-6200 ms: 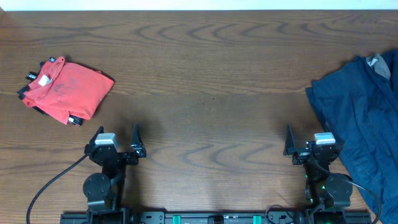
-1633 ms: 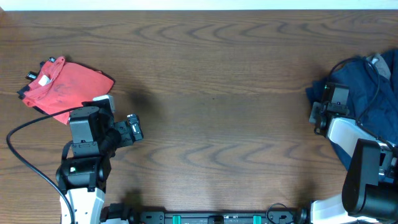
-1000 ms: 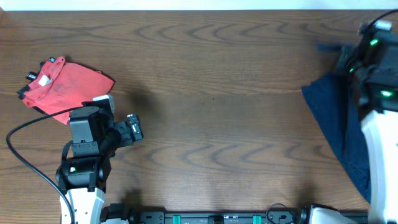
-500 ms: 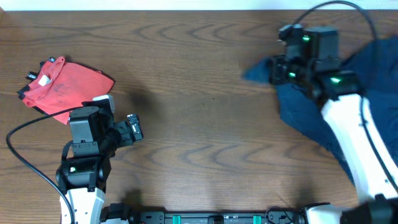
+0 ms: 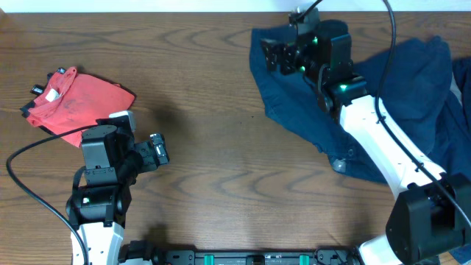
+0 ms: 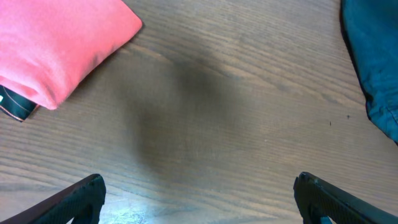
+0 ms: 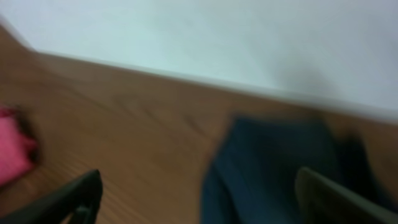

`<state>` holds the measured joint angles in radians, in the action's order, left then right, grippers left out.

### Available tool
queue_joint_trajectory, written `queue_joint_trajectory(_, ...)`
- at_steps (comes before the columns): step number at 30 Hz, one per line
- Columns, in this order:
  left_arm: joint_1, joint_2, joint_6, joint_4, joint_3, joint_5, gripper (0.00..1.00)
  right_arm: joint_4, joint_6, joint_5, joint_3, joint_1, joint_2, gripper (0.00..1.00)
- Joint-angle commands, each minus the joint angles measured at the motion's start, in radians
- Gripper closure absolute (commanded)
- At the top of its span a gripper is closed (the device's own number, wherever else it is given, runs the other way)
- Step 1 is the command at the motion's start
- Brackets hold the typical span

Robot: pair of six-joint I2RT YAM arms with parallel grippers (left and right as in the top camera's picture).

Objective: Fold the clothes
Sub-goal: 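Drag the navy pants with the right gripper leftward onto the table center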

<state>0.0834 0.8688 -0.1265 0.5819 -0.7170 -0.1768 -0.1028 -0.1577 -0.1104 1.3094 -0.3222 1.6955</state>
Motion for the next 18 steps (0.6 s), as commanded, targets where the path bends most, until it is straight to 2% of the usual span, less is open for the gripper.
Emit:
queue_joint_trajectory(1, -0.002, 0.001, 0.011, -0.005, -0.018, 0.002, 0.02, -0.129, -0.021, 0.277, 0.011, 0.033, -0.003, 0.01)
queue_joint_trajectory(4, -0.002, 0.001, -0.034, -0.008, -0.018, 0.002, 0.02, -0.348, -0.021, 0.302, 0.011, 0.058, -0.014, 0.01)
queue_joint_trajectory(8, -0.002, 0.006, -0.071, -0.018, -0.018, 0.002, 0.02, -0.637, 0.063, 0.081, 0.008, 0.067, -0.007, 0.02)
queue_joint_trajectory(10, -0.002, 0.013, -0.071, -0.018, -0.018, 0.002, 0.02, -0.708, 0.078, 0.062, -0.013, 0.053, 0.000, 0.01)
queue_joint_trajectory(14, -0.002, 0.036, -0.072, -0.018, -0.018, 0.002, 0.02, -0.682, 0.092, 0.098, -0.113, 0.026, 0.000, 0.01)
queue_joint_trajectory(18, -0.002, 0.056, -0.076, -0.018, -0.018, 0.002, 0.02, -0.539, 0.091, 0.159, -0.224, 0.019, 0.000, 0.01)
